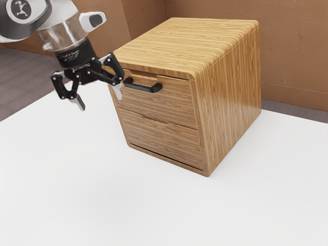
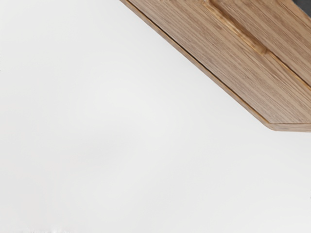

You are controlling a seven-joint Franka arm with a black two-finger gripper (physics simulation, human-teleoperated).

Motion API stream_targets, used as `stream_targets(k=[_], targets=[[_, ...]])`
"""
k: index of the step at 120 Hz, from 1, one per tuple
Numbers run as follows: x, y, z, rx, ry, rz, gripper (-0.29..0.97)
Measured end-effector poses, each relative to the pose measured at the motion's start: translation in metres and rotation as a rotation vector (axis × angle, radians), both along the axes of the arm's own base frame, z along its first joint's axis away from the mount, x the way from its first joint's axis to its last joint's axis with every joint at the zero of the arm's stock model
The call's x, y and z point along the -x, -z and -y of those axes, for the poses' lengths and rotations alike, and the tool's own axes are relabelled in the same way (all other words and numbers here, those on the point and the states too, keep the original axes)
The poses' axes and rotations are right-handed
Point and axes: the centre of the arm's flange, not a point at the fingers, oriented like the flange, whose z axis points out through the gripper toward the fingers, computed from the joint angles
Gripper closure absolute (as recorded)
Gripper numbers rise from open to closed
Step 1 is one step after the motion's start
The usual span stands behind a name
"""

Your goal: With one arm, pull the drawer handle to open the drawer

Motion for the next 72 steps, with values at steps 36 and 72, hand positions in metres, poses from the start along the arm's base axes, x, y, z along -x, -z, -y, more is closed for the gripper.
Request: stream_targets(k=[36,72], targets=[[-0.019,0.014,-0.01,0.047,-0.388,-0.012,0.0],[-0.033,0.026,-0.014,0.057,-0.645,-0.003,0.0]])
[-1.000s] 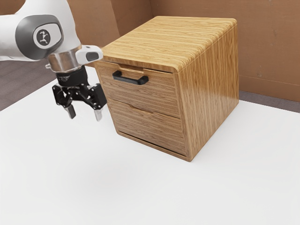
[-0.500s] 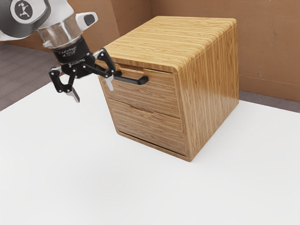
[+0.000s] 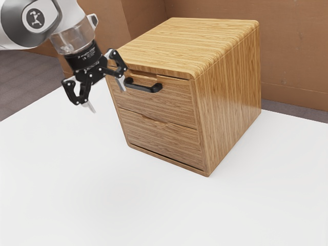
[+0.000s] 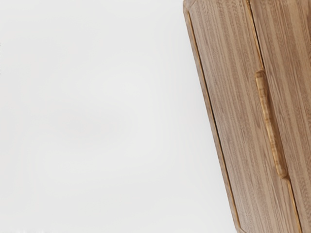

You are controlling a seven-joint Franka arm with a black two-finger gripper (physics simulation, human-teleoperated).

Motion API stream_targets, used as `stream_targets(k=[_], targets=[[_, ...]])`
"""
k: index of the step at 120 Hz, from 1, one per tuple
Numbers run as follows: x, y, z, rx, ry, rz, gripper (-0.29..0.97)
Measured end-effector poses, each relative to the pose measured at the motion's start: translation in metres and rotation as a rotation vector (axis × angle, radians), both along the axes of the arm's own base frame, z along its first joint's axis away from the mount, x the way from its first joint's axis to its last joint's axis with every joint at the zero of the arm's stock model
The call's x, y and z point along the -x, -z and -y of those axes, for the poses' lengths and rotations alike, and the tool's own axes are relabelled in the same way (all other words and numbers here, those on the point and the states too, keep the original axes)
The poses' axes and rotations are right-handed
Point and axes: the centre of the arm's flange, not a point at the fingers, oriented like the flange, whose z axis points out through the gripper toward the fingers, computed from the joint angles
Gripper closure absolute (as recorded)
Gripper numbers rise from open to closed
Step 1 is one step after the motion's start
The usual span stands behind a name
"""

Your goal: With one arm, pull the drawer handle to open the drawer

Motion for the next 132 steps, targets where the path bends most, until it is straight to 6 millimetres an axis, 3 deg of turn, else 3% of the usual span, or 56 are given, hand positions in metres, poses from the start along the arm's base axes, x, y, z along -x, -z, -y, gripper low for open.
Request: stream_targets(k=[50,78,132], targets=[[-0.01,-0.006,0.007,-0.014,-0.233,0.082,0.0],[-0.017,0.005,0.015,-0.024,-0.292,0.097,0.0],[-0.029,0.01,0.031,-0.044,-0.344,0.166,0.0]])
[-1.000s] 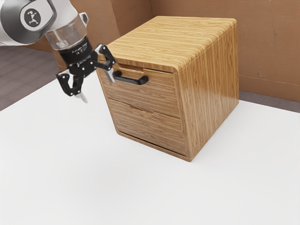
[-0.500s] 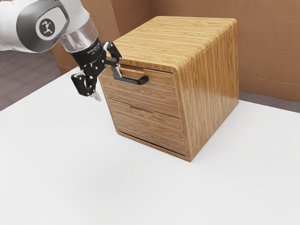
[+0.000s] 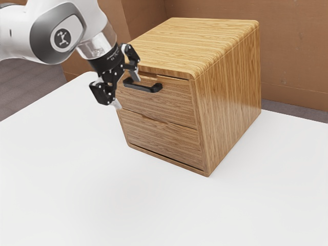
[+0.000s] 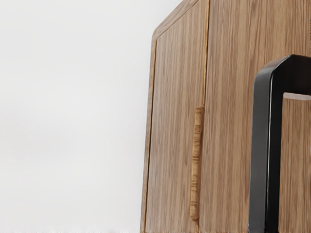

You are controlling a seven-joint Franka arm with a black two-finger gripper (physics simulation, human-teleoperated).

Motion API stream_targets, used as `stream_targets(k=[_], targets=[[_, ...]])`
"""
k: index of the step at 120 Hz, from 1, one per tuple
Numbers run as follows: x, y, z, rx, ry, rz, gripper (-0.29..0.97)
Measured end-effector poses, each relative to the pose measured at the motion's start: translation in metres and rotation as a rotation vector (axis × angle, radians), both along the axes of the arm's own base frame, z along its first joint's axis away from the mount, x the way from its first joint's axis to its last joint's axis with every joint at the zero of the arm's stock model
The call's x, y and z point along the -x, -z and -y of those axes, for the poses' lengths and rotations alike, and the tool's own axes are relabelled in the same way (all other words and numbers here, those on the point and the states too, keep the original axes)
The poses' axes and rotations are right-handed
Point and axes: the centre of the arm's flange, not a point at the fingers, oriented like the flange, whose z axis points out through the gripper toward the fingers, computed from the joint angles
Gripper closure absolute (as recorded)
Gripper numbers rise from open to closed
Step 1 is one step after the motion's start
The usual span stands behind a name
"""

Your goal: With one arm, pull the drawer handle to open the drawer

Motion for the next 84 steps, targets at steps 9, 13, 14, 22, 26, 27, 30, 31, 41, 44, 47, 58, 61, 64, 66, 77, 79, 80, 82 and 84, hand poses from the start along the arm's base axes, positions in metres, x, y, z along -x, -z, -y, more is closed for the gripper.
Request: stream_targets(k=[9,13,14,22,26,27,30,31,41,44,47,58,61,64,66,77,79,80,82,84], targets=[[-0.002,0.001,0.003,0.002,-0.004,0.004,0.0],[-0.002,0.001,0.004,0.003,-0.006,0.007,0.0],[-0.003,0.001,0.004,0.003,-0.006,0.008,0.0],[-0.004,0.001,0.006,0.005,-0.008,0.017,0.0],[-0.005,0.002,0.007,0.006,-0.009,0.019,0.0],[-0.005,0.002,0.008,0.006,-0.009,0.02,0.0],[-0.006,0.002,0.008,0.007,-0.01,0.022,0.0],[-0.006,0.002,0.009,0.007,-0.01,0.023,0.0],[-0.008,0.004,0.011,0.009,-0.012,0.025,0.0],[-0.009,0.006,0.012,0.01,-0.013,0.023,0.0],[-0.01,0.007,0.012,0.01,-0.014,0.022,0.0],[-0.014,0.013,0.009,0.012,-0.024,0.015,0.0],[-0.015,0.014,0.007,0.013,-0.029,0.014,0.0],[-0.015,0.015,0.004,0.013,-0.036,0.013,0.0],[-0.015,0.015,0.001,0.014,-0.042,0.013,0.0],[-0.014,0.016,-0.02,0.016,-0.082,0.014,0.0],[-0.013,0.016,-0.024,0.016,-0.09,0.014,0.0],[-0.013,0.016,-0.027,0.017,-0.095,0.015,0.0],[-0.012,0.016,-0.032,0.017,-0.104,0.015,0.0],[-0.012,0.016,-0.037,0.017,-0.113,0.014,0.0]])
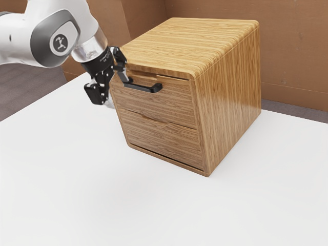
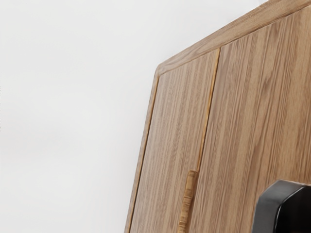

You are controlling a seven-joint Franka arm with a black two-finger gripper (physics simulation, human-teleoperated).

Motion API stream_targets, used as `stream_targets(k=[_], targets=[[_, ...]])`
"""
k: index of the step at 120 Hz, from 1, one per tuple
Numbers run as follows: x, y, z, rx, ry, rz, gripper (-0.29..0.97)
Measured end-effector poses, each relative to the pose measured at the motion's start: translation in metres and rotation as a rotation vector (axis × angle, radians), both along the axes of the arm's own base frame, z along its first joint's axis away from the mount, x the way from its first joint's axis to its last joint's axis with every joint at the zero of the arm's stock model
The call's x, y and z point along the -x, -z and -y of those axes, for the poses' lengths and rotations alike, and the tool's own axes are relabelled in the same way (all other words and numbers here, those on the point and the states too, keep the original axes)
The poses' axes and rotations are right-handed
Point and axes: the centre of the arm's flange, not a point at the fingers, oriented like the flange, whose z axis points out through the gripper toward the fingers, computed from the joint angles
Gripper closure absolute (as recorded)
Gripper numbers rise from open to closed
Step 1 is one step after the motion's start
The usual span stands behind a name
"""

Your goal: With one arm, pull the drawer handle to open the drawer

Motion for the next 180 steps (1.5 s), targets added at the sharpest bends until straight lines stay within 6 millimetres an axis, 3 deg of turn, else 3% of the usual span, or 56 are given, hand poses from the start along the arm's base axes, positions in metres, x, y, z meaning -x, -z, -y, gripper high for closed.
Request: stream_targets(k=[20,35,50,83,107,150,180], targets=[[0.008,0.001,-0.045,0.004,-0.083,0.001,0.0],[0.011,-0.001,-0.056,0.005,-0.107,0.005,0.0],[0.008,-0.003,-0.044,0.004,-0.09,0.008,0.0],[0.001,-0.007,0.013,0.008,0.002,0.014,0.0],[0.004,-0.016,0.034,0.009,0.033,0.027,0.0],[0.002,-0.014,0.043,0.01,0.046,0.026,0.0],[0.001,-0.011,0.022,0.009,0.008,0.024,0.0]])
